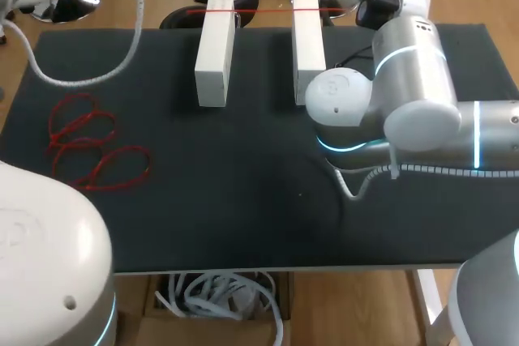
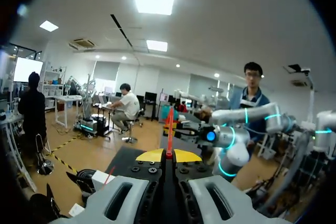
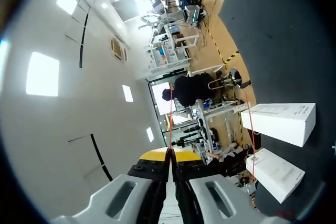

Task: Grab the tape and strap the tape.

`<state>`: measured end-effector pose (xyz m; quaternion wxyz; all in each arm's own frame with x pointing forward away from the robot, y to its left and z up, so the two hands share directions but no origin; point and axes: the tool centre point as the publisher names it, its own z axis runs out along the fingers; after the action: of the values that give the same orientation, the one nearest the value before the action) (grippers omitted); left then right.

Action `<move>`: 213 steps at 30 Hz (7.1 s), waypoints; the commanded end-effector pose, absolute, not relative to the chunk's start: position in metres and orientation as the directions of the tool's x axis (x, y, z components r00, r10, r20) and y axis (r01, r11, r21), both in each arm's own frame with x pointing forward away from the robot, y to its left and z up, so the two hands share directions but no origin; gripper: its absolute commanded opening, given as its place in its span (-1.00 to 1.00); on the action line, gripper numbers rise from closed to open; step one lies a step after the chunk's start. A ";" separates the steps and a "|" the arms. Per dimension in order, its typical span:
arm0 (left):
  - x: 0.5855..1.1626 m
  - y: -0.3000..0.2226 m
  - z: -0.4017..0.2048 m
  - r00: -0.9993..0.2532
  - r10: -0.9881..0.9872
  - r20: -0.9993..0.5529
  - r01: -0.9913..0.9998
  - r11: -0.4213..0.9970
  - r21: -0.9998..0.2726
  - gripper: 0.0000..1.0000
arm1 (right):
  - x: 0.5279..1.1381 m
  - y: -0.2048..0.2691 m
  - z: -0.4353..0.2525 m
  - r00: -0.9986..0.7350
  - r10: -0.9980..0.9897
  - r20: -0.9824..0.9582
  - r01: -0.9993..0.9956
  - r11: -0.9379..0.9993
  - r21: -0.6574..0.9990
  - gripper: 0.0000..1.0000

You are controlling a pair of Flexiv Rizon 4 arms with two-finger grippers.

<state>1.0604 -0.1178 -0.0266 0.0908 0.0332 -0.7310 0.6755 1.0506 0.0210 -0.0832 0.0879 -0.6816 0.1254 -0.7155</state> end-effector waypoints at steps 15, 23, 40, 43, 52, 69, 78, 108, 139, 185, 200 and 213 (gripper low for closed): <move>1.058 -0.120 -0.022 -0.964 0.045 0.263 -0.196 0.550 -0.812 -1.00 | 1.051 0.020 -0.081 -0.049 -0.295 0.954 -0.044 -0.954 -0.297 -1.00; 1.050 -0.126 -0.021 -0.987 0.073 0.147 -0.068 0.633 -0.771 -1.00 | 1.051 0.020 -0.081 -0.049 -0.295 0.954 -0.044 -0.954 -0.297 -1.00; 1.015 -0.145 -0.012 -0.998 -0.048 0.026 -0.054 0.778 -0.626 -1.00 | 1.051 0.020 -0.081 -0.049 -0.295 0.954 -0.044 -0.954 -0.297 -1.00; 1.012 -0.147 -0.014 -0.999 -0.042 0.007 -0.037 0.784 -0.620 -1.00 | 1.051 0.020 -0.081 -0.049 -0.295 0.954 -0.044 -0.954 -0.297 -1.00; 1.000 -0.144 -0.019 -0.998 -0.048 -0.035 -0.017 0.794 -0.608 -1.00 | 1.051 0.020 -0.081 -0.049 -0.295 0.954 -0.044 -0.954 -0.297 -1.00; 0.996 -0.146 -0.011 -0.998 0.066 -0.018 0.065 0.806 -0.588 -1.00 | 1.051 0.020 -0.081 -0.049 -0.295 0.954 -0.044 -0.954 -0.297 -1.00; 0.996 -0.149 -0.009 -0.996 0.084 0.004 0.067 0.814 -0.577 -1.00 | 1.051 0.020 -0.081 -0.049 -0.295 0.954 -0.044 -0.954 -0.297 -1.00; 0.996 -0.149 -0.009 -0.996 0.084 0.004 0.067 0.814 -0.577 -1.00 | 1.040 0.000 -0.043 -0.113 0.280 0.953 -0.119 -0.957 0.266 -1.00; 0.996 -0.149 -0.009 -0.996 0.084 0.004 0.067 0.814 -0.577 -1.00 | 1.041 0.021 -0.029 0.057 0.888 0.456 -0.022 -0.455 0.890 -1.00; 0.996 -0.149 -0.009 -0.996 0.084 0.004 0.067 0.814 -0.577 -1.00 | 1.043 0.041 -0.008 0.015 0.856 -0.517 0.010 0.517 0.856 -1.00; 0.996 -0.149 -0.009 -0.996 0.084 0.004 0.067 0.814 -0.577 -1.00 | 1.026 0.036 0.008 -0.016 0.628 -0.778 -0.144 0.769 0.623 -1.00; 0.996 -0.149 -0.009 -0.996 0.084 0.004 0.067 0.814 -0.577 -1.00 | 1.026 0.036 0.008 -0.016 0.628 -0.778 -0.144 0.769 0.623 -1.00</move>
<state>0.9968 -0.1492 -0.0101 0.0139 -0.0401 -0.9516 0.3043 1.0256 0.0381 0.0064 -0.6786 -0.1869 -0.6509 -0.2845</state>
